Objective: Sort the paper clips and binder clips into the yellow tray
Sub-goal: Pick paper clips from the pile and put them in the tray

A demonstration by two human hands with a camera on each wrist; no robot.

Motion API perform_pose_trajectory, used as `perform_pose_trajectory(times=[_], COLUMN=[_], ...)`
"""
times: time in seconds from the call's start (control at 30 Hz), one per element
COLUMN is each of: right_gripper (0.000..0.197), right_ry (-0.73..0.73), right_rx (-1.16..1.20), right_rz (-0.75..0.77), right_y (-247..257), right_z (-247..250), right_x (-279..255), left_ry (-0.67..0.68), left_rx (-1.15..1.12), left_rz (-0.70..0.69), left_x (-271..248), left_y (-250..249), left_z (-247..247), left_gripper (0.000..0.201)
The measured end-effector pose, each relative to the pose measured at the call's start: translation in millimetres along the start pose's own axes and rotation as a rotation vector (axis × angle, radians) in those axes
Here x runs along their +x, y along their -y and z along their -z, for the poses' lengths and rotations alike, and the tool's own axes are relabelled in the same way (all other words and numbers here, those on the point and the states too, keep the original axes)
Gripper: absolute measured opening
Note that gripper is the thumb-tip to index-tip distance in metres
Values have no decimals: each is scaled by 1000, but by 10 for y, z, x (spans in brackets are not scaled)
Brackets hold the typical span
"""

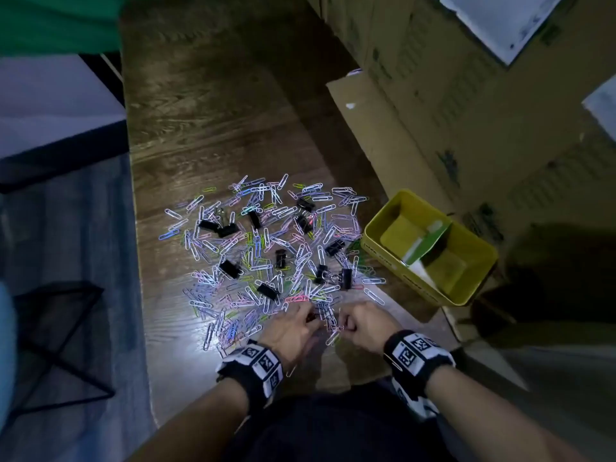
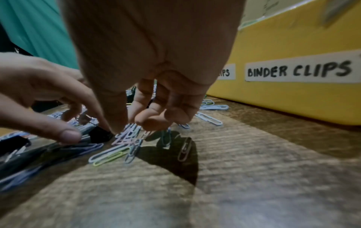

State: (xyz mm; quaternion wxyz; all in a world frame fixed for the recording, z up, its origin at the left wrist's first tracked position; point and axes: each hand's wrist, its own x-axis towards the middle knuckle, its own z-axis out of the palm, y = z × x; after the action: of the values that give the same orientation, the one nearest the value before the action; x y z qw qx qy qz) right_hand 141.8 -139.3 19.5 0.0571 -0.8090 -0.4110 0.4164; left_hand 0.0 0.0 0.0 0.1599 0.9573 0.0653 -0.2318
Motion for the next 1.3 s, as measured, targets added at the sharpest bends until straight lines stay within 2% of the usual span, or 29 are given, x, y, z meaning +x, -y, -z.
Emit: perform_pose_trajectory(times=[0.1, 0.27, 0.37, 0.43, 0.53, 0.6, 0.67, 0.8, 0.87, 0.97, 1.03, 1.1, 1.17, 1.2, 1.27, 1.3], right_gripper=[14, 36, 64, 81, 94, 89, 76, 57, 49, 37, 37, 45, 54, 52, 53, 63], right_ry=[-35, -177, -162, -149, -159, -178, -171, -142, -139, -127, -139, -180, -207, -228, -249, -235], right_rx=[-1, -54, -130, -188, -218, -195, -169, -95, -69, -67, -55, -6, 56, 86, 123, 116], right_rz=[-21, 49, -32, -105, -180, -187, -175, -132, -110, -76, -68, -58, -61, -64, -107, -138], right_y=[-51, -61, -15, 29, 82, 104, 116, 124, 113, 73, 58, 33, 22, 26, 60, 85], right_z=[13, -40, -127, -181, -247, -271, -270, -204, -168, -149, -143, -145, -143, -145, -157, -172], right_x=[-65, -80, -33, -22, -15, -9, -5, 2, 22, 66, 87, 103, 101, 96, 82, 89], left_ry=[6, 36, -25, -73, -49, 22, 108, 209, 227, 176, 110, 52, 30, 36, 29, 18], left_rx=[90, 185, 186, 160, 131, 142, 145, 98, 87, 69, 9, -53, -97, -109, -110, -101], left_rz=[10, 99, 131, 86, 20, 55, 105, 97, 56, -16, -24, -21, -11, 2, 9, 6], left_x=[1, -138, -108, -27, 170, 291, 352, 381, 387, 407, 414, 413, 421, 434, 464, 471], left_y=[80, 263, 211, 50, -223, -333, -387, -404, -355, -260, -226, -189, -112, -55, 19, 34], left_z=[22, 222, 347, 382, 358, 335, 332, 321, 311, 303, 321, 327, 277, 228, 163, 156], left_gripper=[32, 35, 35, 31, 36, 46, 53, 58, 57, 64, 61, 62, 78, 84, 80, 73])
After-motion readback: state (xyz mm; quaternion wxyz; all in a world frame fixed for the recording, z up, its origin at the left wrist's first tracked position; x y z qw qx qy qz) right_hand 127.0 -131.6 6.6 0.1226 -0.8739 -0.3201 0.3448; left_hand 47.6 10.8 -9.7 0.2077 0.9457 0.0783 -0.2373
